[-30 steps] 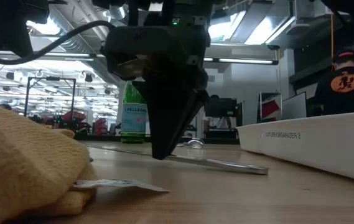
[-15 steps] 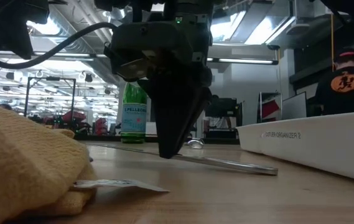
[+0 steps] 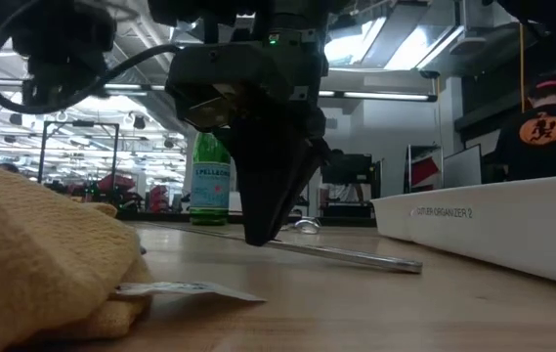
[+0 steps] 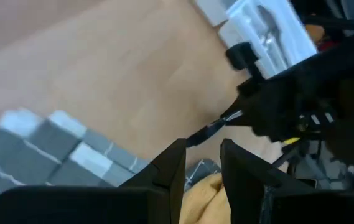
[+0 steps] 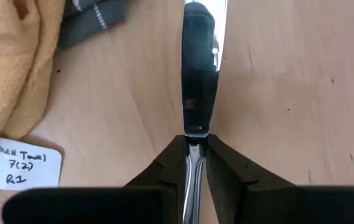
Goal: Sort silverware
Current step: Stack the silver knife into the white utensil tray with the other silver knives
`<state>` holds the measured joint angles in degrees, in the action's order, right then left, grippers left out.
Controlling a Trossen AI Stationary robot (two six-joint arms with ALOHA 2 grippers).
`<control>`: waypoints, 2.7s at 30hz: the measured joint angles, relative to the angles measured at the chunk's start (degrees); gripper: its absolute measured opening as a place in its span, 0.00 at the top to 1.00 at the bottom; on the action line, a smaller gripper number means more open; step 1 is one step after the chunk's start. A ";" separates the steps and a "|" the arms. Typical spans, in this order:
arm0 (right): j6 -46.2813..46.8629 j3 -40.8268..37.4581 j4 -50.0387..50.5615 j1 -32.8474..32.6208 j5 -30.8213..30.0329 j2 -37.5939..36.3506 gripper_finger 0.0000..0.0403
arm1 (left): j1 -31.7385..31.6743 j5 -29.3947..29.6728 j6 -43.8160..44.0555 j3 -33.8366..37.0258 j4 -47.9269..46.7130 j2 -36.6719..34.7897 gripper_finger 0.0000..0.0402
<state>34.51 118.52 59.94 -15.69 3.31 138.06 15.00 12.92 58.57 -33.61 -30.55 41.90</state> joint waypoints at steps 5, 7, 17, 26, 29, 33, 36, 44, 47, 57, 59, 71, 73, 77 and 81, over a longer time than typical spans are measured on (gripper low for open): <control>0.01 0.00 -0.02 0.00 0.37 0.00 0.86 | 0.00 -2.61 12.09 2.79 1.19 4.13 0.78; 0.01 0.00 -0.02 0.00 0.37 -0.02 0.86 | 0.00 -3.70 17.73 3.52 1.89 5.60 0.78; -0.01 0.04 -0.11 -0.02 0.37 -0.09 0.86 | -0.11 -4.98 24.52 6.19 10.06 14.86 0.78; -0.04 0.04 -0.31 -0.02 0.37 -0.09 0.86 | -0.11 -6.59 23.88 6.17 20.56 23.64 0.78; -0.04 0.04 -0.31 -0.02 0.37 -0.09 0.86 | -0.11 -8.56 24.00 6.17 23.45 26.62 0.78; -0.04 0.04 -0.31 -0.02 0.37 -0.09 0.86 | -0.11 -10.66 24.06 6.17 27.07 30.60 0.78; -0.04 0.04 -0.31 -0.02 0.37 -0.09 0.86 | -0.11 -11.73 24.17 6.15 29.38 33.38 0.78; -0.06 0.04 -0.24 -0.04 0.43 -0.10 0.86 | -0.11 -12.58 24.15 6.13 35.80 38.45 0.78; -0.06 0.04 -0.24 -0.04 0.45 -0.09 0.86 | -0.11 -12.60 24.10 6.12 37.23 39.43 0.78; -0.06 0.04 -0.42 -0.04 0.44 -0.09 0.86 | -0.11 -12.59 24.14 6.10 37.64 40.40 0.78; -0.06 0.04 -0.44 -0.04 0.44 -0.09 0.86 | -0.11 -12.58 24.14 6.10 37.69 40.40 0.78; -0.06 0.04 -0.50 -0.04 0.42 -0.09 0.86 | -0.11 -12.55 24.14 6.10 37.71 40.40 0.78; -0.06 0.04 -0.50 -0.04 0.42 -0.09 0.86 | -0.11 -12.55 24.29 6.10 37.70 40.40 0.78; -0.06 0.04 -0.50 -0.04 0.39 -0.09 0.86 | -0.11 -12.54 25.45 6.10 37.69 40.40 0.78; -0.06 0.04 -0.50 -0.04 0.39 -0.09 0.86 | -0.11 -12.54 25.49 6.10 37.71 40.40 0.78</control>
<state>34.46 118.56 59.44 -15.73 3.70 137.97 14.90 0.38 84.06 -27.51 7.16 82.30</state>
